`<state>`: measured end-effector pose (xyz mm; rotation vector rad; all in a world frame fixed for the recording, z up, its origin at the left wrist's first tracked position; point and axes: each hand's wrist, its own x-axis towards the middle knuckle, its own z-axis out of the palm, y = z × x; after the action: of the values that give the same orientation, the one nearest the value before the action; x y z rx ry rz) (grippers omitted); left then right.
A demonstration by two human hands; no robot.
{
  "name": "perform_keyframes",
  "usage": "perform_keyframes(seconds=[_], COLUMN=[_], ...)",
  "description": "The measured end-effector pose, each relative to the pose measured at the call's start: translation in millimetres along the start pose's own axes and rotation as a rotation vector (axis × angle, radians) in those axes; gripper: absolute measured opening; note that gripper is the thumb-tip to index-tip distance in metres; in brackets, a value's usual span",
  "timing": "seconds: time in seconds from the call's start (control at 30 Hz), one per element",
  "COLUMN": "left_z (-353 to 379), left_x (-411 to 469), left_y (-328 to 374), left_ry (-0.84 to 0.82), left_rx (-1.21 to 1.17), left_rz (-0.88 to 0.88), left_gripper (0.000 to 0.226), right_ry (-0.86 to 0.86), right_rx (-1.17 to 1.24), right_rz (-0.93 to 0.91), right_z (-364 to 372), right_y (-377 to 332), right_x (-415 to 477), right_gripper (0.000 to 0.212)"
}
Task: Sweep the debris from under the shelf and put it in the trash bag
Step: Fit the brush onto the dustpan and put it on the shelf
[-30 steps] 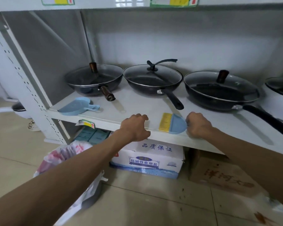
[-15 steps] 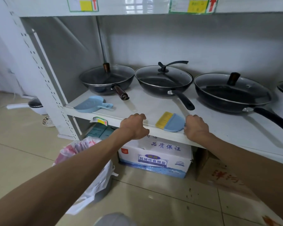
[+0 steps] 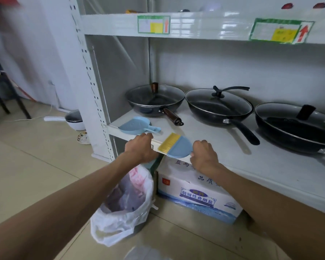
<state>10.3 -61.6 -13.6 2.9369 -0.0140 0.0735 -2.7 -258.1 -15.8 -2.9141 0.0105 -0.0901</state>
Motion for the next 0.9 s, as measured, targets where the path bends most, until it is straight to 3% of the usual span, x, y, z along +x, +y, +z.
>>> perform_keyframes(seconds=[0.2, 0.33, 0.4, 0.47, 0.53, 0.63, 0.7, 0.9], left_z=[-6.3, -17.0, -20.6, -20.4, -16.3, -5.1, 2.1, 16.1], left_x=[11.1, 25.3, 37.5, 50.3, 62.5, 74.0, 79.0, 100.1], left_y=[-60.1, -95.5, -112.2, -127.7, -139.3, -142.1, -138.6, -132.1], left_ry=[0.109, 0.154, 0.136, 0.122, 0.103, 0.057, 0.016, 0.042], left_rx=[-0.039, -0.206, -0.362, -0.624, -0.910, -1.234, -1.358, -1.459], left_rz=[-0.173, -0.312, -0.393, -0.520, -0.644, -0.733, -0.768, -0.804], left_gripper=[0.053, 0.051, 0.043, 0.031, 0.032, 0.020, 0.012, 0.027], right_ry=[-0.004, 0.026, 0.044, 0.073, 0.100, 0.108, 0.107, 0.093], right_rx=[-0.041, 0.027, 0.055, 0.074, 0.079, 0.099, 0.111, 0.076], right_rz=[-0.145, -0.169, -0.173, -0.168, -0.160, -0.145, -0.131, -0.138], right_z=[17.7, 23.3, 26.1, 27.9, 29.1, 33.3, 37.7, 42.6], right_y=[-64.2, -98.2, -110.8, -122.6, -135.1, -151.5, -160.1, -166.3], right_x=[14.9, 33.4, 44.2, 56.1, 69.7, 90.1, 103.7, 141.2], right_gripper=[0.032, 0.034, 0.034, 0.030, 0.026, 0.029, 0.033, 0.035])
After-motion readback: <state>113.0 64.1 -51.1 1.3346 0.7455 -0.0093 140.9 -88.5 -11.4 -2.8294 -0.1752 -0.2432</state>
